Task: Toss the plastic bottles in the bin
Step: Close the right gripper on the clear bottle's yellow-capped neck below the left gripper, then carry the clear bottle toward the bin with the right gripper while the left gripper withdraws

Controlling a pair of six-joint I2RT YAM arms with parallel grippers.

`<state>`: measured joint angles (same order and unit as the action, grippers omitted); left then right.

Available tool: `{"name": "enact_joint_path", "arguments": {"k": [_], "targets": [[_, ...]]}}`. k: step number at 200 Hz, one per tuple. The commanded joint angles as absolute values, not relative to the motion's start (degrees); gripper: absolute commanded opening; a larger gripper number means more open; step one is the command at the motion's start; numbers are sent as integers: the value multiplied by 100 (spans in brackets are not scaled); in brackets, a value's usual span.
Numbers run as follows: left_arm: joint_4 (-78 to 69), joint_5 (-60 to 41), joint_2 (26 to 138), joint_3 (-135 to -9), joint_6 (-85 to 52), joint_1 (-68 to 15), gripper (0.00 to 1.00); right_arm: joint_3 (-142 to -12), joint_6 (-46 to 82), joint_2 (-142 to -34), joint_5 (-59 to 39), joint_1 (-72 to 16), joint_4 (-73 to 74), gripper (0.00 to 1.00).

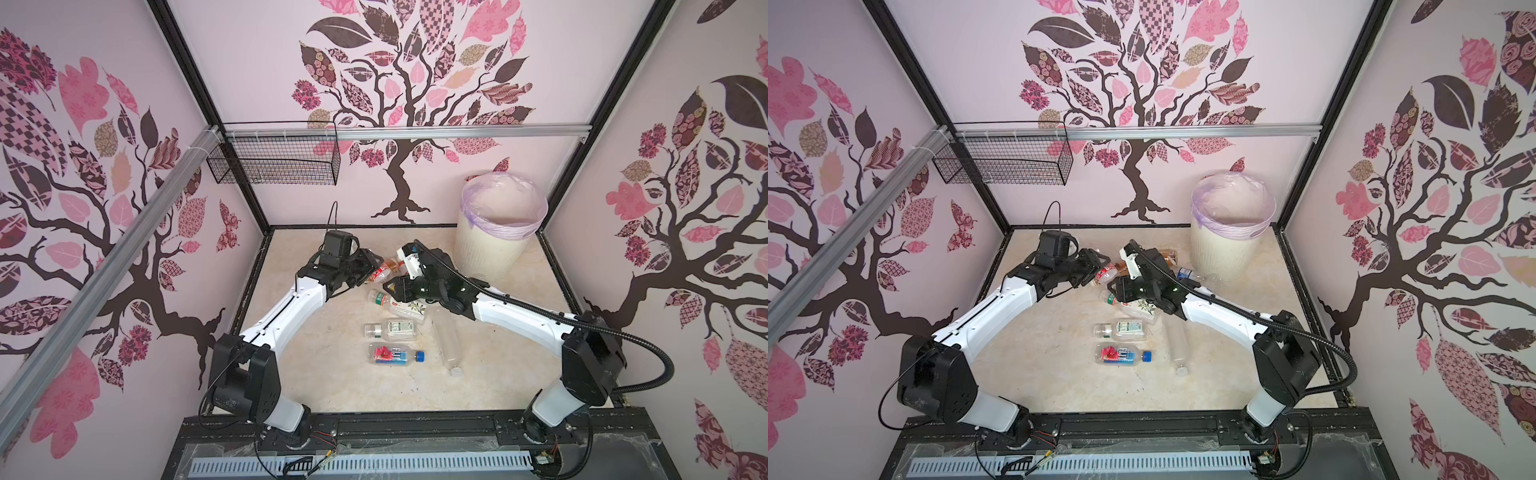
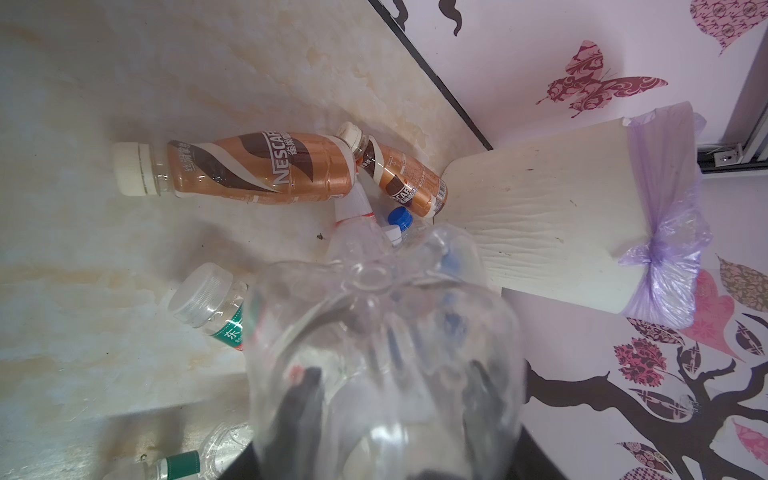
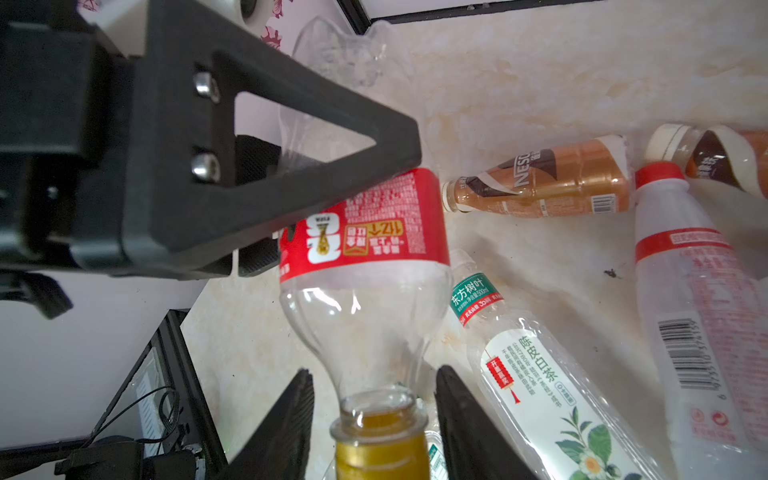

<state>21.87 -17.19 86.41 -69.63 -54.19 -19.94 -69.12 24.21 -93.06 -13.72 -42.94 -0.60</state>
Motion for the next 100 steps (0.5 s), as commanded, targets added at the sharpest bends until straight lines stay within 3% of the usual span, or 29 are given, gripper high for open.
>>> {"name": "enact_joint_path", "arguments": {"k": [1, 100], "targets": [[2093, -1723, 8593, -7004, -5422, -2027, 51, -6945, 2426, -9439, -1393, -4269, 20, 48], [2083, -1731, 8560, -6986, -5430, -2027, 51, -6953, 2452, -9555, -1346, -4271, 38, 50]]}}
